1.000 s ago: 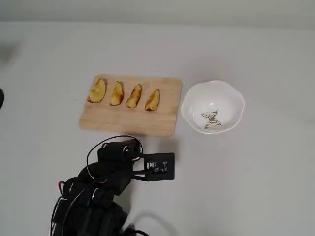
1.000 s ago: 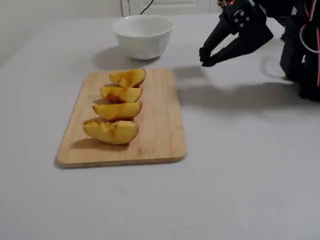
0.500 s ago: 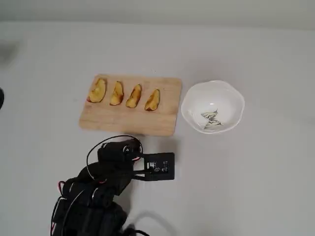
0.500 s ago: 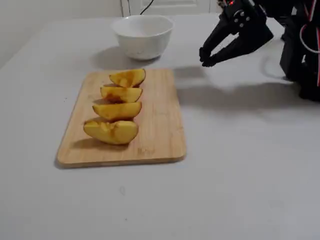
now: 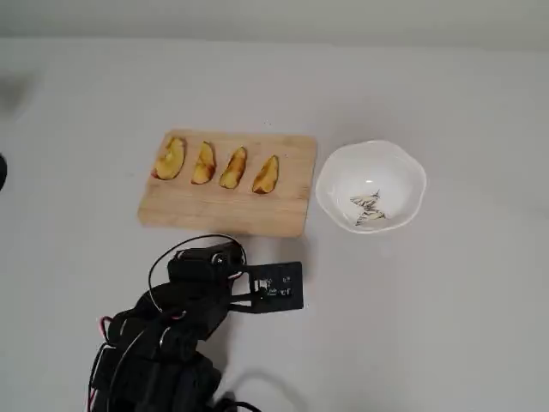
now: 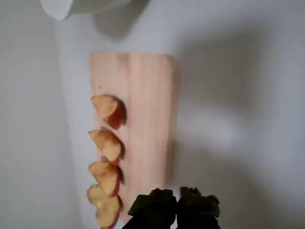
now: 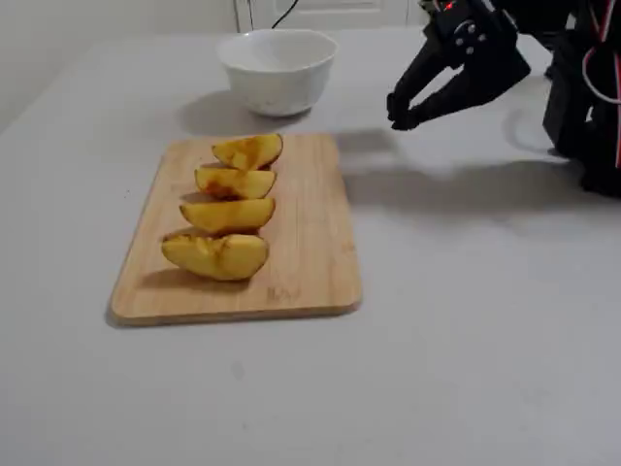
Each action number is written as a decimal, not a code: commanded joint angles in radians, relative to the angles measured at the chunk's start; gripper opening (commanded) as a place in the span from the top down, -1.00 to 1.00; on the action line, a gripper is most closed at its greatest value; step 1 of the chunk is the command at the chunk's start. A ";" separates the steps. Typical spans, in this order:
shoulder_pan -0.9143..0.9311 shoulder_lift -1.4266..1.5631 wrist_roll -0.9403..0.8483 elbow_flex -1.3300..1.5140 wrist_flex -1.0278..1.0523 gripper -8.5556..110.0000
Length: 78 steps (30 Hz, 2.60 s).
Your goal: Pick up the leftmost apple slice from the cutting board and place it into the bowl
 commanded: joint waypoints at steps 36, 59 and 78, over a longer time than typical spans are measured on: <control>-0.522 -1.991 -0.767 -1.873 0.287 0.52; -0.537 -2.514 -0.666 -2.556 0.508 0.85; -0.195 -2.691 -0.020 -3.353 0.927 0.86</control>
